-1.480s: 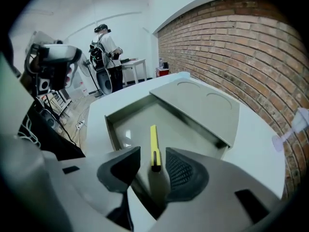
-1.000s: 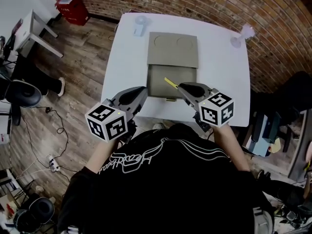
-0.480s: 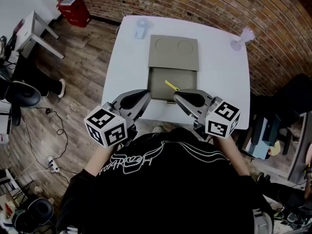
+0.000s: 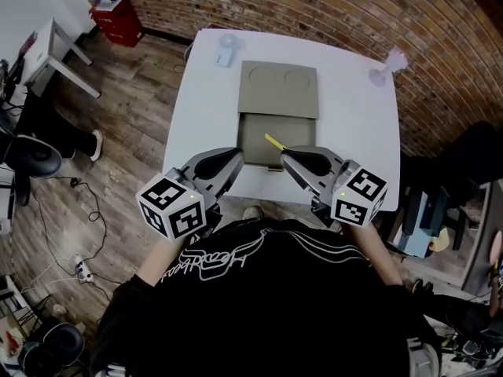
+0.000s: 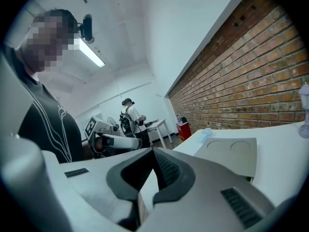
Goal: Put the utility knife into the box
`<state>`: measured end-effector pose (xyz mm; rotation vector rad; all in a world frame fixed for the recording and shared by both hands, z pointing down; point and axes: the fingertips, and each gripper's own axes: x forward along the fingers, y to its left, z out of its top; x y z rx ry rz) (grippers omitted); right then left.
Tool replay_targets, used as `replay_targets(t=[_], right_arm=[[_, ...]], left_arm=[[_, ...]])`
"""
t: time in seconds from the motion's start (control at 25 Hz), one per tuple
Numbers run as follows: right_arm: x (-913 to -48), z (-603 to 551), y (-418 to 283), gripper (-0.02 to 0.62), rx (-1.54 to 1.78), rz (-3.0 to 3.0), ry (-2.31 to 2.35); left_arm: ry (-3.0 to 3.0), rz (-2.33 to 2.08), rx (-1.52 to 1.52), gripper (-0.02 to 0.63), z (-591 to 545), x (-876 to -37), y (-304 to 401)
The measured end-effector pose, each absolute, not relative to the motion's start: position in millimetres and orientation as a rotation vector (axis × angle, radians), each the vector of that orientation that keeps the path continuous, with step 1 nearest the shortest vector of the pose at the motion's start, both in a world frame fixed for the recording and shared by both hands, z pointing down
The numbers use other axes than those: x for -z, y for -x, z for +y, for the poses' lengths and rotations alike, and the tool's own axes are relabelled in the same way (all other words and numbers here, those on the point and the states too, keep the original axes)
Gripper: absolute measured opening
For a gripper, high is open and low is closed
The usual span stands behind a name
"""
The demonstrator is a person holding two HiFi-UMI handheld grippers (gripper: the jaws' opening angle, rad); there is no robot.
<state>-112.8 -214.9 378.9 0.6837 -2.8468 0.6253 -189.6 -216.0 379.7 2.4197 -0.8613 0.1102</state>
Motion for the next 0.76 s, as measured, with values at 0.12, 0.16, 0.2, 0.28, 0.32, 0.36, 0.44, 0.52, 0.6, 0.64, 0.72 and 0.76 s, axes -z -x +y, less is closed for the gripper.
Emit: replay_targets(t=[0.12, 0.16, 0.2, 0.28, 0.32, 0.36, 0.44, 0.52, 0.6, 0.64, 0.72, 0.76], right_arm=[[-378.5, -216.9, 111.0, 0.002, -0.616, -2.834, -0.697], [-378.1, -217.0, 109.5, 0.002, -0.61, -2.828, -0.703], [-377.6, -217.2, 107.5, 0.002, -0.604, -2.824, -0.711], [-376.2, -218.1, 102.7, 0.002, -0.598, -2.82, -0.73], [-375.8, -218.8, 100.6, 0.002, -0.595, -2.82, -0.739], [-375.8, -219.3, 99.0, 0.002, -0.592, -2.819, -0.747], [-377.6, -219.7, 97.1, 0.002, -0.591, -2.814, -0.758], [-380.1, -220.0, 95.9, 0.002, -0.595, -2.806, -0.763], [-380.5, -221.4, 94.9, 0.002, -0.597, -2.805, -0.763], [-380.3, -222.6, 94.5, 0.002, -0.596, -2.805, -0.763], [-380.1, -225.5, 93.6, 0.002, -0.59, -2.803, -0.764], [-380.1, -227.0, 93.1, 0.002, -0.588, -2.801, -0.765]], left_arm=[[-2.412, -0.861, -0.122, 0.031, -222.8, -381.9, 189.7], [-2.414, -0.859, -0.12, 0.031, -224.5, -381.4, 189.3], [-2.418, -0.855, -0.117, 0.032, -225.8, -380.4, 188.4], [-2.429, -0.846, -0.116, 0.032, -228.2, -378.7, 185.7], [-2.435, -0.841, -0.118, 0.031, -229.3, -378.3, 184.1], [-2.44, -0.836, -0.122, 0.031, -230.3, -378.3, 182.7], [-2.446, -0.829, -0.127, 0.032, -231.8, -378.8, 180.3], [-2.45, -0.827, -0.128, 0.032, -233.4, -378.6, 178.8], [-2.455, -0.826, -0.126, 0.032, -236.1, -377.3, 177.4], [-2.457, -0.826, -0.126, 0.031, -237.7, -376.9, 176.9], [-2.461, -0.827, -0.127, 0.031, -241.0, -376.6, 176.2], [-2.462, -0.828, -0.127, 0.031, -242.5, -376.7, 175.9]])
